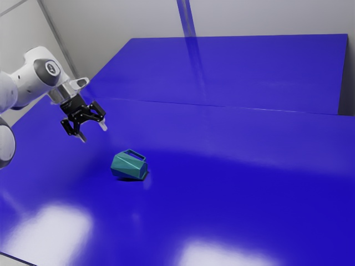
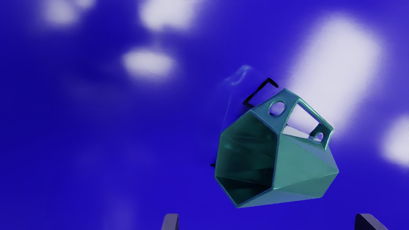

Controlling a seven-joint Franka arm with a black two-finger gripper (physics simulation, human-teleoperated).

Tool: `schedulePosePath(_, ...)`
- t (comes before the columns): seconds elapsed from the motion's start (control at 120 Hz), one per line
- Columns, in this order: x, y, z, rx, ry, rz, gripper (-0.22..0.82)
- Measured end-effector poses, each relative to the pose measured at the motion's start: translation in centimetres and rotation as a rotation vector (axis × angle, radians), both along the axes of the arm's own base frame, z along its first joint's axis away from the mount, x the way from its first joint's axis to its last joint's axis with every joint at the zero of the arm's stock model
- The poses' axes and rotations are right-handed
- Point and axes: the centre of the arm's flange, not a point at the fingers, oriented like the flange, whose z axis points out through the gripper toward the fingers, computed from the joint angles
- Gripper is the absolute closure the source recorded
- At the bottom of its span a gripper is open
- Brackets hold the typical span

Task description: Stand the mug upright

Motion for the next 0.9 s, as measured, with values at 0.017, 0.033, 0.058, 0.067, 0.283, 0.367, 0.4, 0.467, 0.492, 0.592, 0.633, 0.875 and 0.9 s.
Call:
schedulePosePath(0.017,0.0,0.1,-0.7,-0.015,0.008,0.007,0.0)
schedulePosePath(0.033,0.0,0.1,-1.4,-0.03,0.015,0.012,0.0)
schedulePosePath(0.058,-0.1,0.0,-2.4,-0.053,0.027,0.02,0.0)
schedulePosePath(0.067,-0.1,0.0,-2.7,-0.059,0.03,0.022,0.0)
schedulePosePath(0.283,-0.6,-1.3,-7.9,-0.193,0.079,0.061,0.0)
schedulePosePath(0.367,-0.1,-1.7,-9.0,-0.222,0.076,0.07,0.0)
schedulePosePath(0.4,0.2,-1.8,-9.2,-0.23,0.07,0.072,0.0)
schedulePosePath(0.467,0.7,-2.0,-9.3,-0.241,0.054,0.078,0.0)
schedulePosePath(0.492,0.8,-2.1,-9.4,-0.246,0.048,0.08,0.0)
schedulePosePath(0.592,1.3,-2.7,-9.6,-0.264,0.03,0.087,0.0)
schedulePosePath(0.633,1.5,-3.3,-9.8,-0.276,0.026,0.083,0.0)
schedulePosePath(0.875,2.5,-5.8,-11.0,-0.324,0.011,0.079,0.15)
schedulePosePath(0.9,2.5,-5.9,-11.0,-0.324,0.01,0.08,0.22)
